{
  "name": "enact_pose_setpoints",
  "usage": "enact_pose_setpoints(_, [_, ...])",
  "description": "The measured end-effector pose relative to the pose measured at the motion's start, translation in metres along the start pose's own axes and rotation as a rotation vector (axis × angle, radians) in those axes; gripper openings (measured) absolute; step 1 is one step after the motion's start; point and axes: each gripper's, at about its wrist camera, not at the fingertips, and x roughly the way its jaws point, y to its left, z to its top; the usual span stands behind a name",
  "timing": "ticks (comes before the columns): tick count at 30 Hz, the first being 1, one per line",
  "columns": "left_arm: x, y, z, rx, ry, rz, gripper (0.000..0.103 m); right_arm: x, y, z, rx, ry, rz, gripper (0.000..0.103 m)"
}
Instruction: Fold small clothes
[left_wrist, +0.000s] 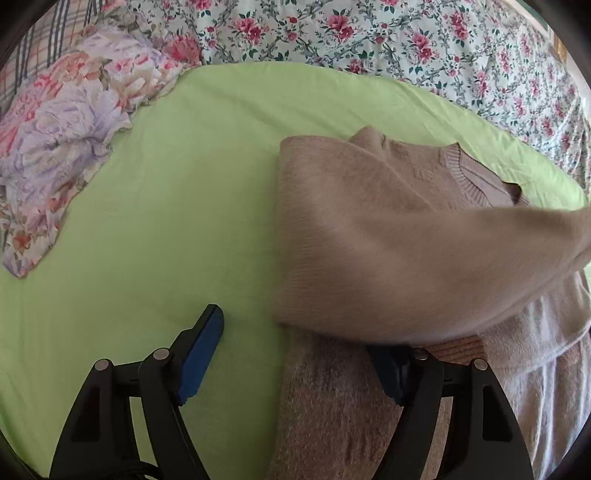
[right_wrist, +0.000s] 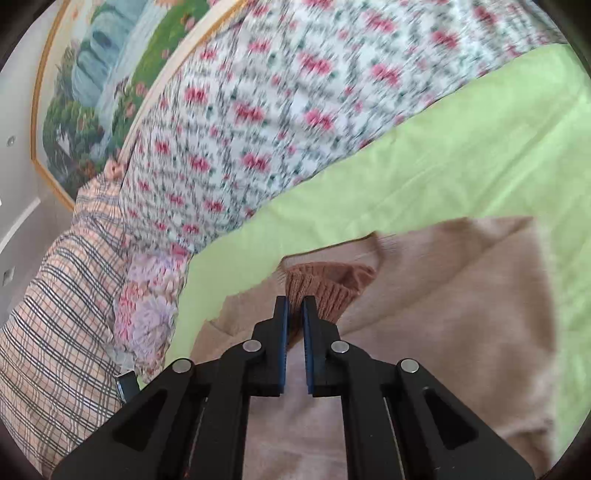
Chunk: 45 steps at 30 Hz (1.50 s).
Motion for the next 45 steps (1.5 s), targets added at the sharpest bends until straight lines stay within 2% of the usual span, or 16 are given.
enact_pose_setpoints(3, [-0.001,-0.005,-0.004,0.011,-0.004,0.048,0.073,-0.023,-0.026,-0.009,0.013,-0.020,-0.084,0.009])
enact_pose_setpoints(7, [-0.003,-0.009,-0.005,0.025,-0.010,0.078,0.072,-0.023,-0.068,-0.034,0.078,0.077,-0.149,0.008])
enact_pose_setpoints(9, [-0.003,-0.003,-0.006,-0.015,0.000,0.071,0.072,-0.021,-0.074,-0.043,0.078,0.104,-0.158,0.008])
enact_pose_setpoints(15, [-0.005,0.027,-0.013,-0.191,-0.010,0.002,0.072,-0.016,-0.061,-0.054,-0.003,0.185,-0.165,0.008])
enact_pose_setpoints(17, [-0.006,0.028,-0.015,-0.200,-0.019,-0.005,0.072,-0.013,-0.059,-0.058,-0.023,0.248,-0.234,0.009])
enact_pose_setpoints(20, [-0.007,0.025,-0.018,-0.204,-0.038,0.007,0.072,-0.028,-0.047,-0.058,-0.054,0.221,-0.313,0.009])
enact_pose_setpoints(23, [-0.008,0.024,-0.021,-0.207,-0.056,0.001,0.073,-0.035,-0.015,-0.049,-0.093,0.185,-0.187,0.011])
enact_pose_setpoints(24, [-0.007,0.025,-0.021,-0.209,-0.062,0.000,0.073,-0.028,-0.004,-0.044,-0.108,0.190,-0.133,0.022])
enact_pose_setpoints(25, [-0.007,0.026,-0.022,-0.212,-0.067,-0.002,0.073,-0.016,0.007,-0.040,-0.119,0.206,-0.075,0.048])
enact_pose_setpoints(27, [-0.008,0.026,-0.023,-0.215,-0.075,-0.003,0.073,0.021,0.034,-0.035,-0.158,0.244,0.032,0.074])
enact_pose_setpoints(32, [-0.008,0.027,-0.025,-0.220,-0.093,-0.015,0.073,0.147,0.113,-0.040,-0.252,0.450,0.198,0.074])
enact_pose_setpoints(35, [-0.009,0.028,-0.026,-0.227,-0.101,-0.028,0.074,0.224,0.144,-0.038,-0.289,0.559,0.230,0.074])
enact_pose_setpoints(39, [-0.011,0.030,-0.028,-0.241,-0.114,-0.044,0.074,0.290,0.166,-0.071,-0.277,0.840,0.314,0.074])
enact_pose_setpoints(41, [-0.012,0.030,-0.030,-0.246,-0.126,-0.051,0.074,0.307,0.178,-0.089,-0.258,0.923,0.387,0.074])
enact_pose_setpoints(43, [-0.013,0.030,-0.031,-0.252,-0.138,-0.062,0.074,0.318,0.185,-0.097,-0.193,0.950,0.484,0.074])
enact_pose_setpoints(45, [-0.014,0.033,-0.031,-0.266,-0.144,-0.071,0.073,0.328,0.191,-0.102,-0.160,0.911,0.500,0.074])
